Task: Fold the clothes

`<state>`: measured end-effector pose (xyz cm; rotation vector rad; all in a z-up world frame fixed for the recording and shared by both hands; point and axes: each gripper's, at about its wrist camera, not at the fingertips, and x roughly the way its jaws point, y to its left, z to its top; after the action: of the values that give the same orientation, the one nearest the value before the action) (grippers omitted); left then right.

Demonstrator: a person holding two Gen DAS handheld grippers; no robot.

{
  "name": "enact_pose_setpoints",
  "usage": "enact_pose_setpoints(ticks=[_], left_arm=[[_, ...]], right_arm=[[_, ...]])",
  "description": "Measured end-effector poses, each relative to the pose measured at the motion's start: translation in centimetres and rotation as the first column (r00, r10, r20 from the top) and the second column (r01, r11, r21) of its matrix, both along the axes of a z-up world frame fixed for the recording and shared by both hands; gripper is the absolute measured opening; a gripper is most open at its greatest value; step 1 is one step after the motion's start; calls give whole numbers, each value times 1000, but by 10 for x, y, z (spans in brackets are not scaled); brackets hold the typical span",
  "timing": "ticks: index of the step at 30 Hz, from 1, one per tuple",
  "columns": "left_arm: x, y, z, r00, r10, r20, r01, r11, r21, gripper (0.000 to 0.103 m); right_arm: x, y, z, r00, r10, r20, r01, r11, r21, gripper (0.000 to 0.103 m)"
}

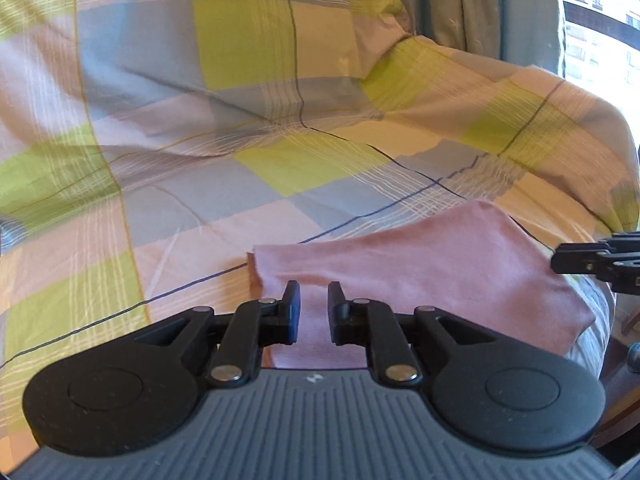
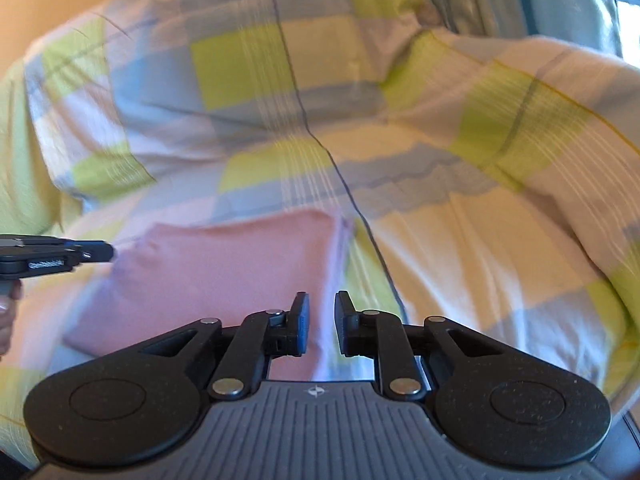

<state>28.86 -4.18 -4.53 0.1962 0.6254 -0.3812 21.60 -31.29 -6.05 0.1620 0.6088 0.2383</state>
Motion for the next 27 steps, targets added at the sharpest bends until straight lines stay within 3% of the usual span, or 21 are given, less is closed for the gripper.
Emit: enact_pose_setpoints(ticks=[4, 6, 8, 9, 11, 14, 17, 20, 22, 27], left_arm=[[9, -6, -13, 1000, 20, 0, -20, 992, 126, 12], [18, 5, -20, 998, 63, 3, -63, 988, 140, 15], [24, 14, -17, 995, 99, 9, -100, 989, 111, 17], [26, 16, -15, 992, 124, 22, -126, 987, 99, 16], [29, 16, -11, 989, 140, 43, -142, 988, 59, 11], [35, 6, -11, 993, 111, 46, -111, 994, -9, 11], [39, -13, -18, 998, 45, 36, -47, 998, 44, 11], [44, -17, -28, 999, 37, 30, -38, 998, 48, 12], [48, -15, -28, 999, 37, 36, -39, 998, 51, 14], [54, 1, -27, 995, 95, 38, -96, 995, 31, 14]], right_arm=[[32, 14, -18, 998, 52, -41, -53, 999, -2, 19], [46, 16, -17, 998, 52, -42, -54, 998, -36, 17], [61, 11, -16, 999, 27, -43, -29, 997, -66, 13], [68, 5, -15, 999, -1, -47, -2, 998, -62, 6], [77, -8, -13, 996, -74, -43, 73, 997, -40, 21], [78, -9, -7, 999, -49, 6, 49, 999, 13, 21], [85, 6, -7, 999, 45, 23, -46, 998, 32, 20], [99, 14, -14, 995, 94, -23, -93, 995, 33, 20], [108, 8, -20, 996, 75, -46, -74, 997, 38, 2], [115, -15, -24, 998, -50, -45, 51, 999, 18, 0]])
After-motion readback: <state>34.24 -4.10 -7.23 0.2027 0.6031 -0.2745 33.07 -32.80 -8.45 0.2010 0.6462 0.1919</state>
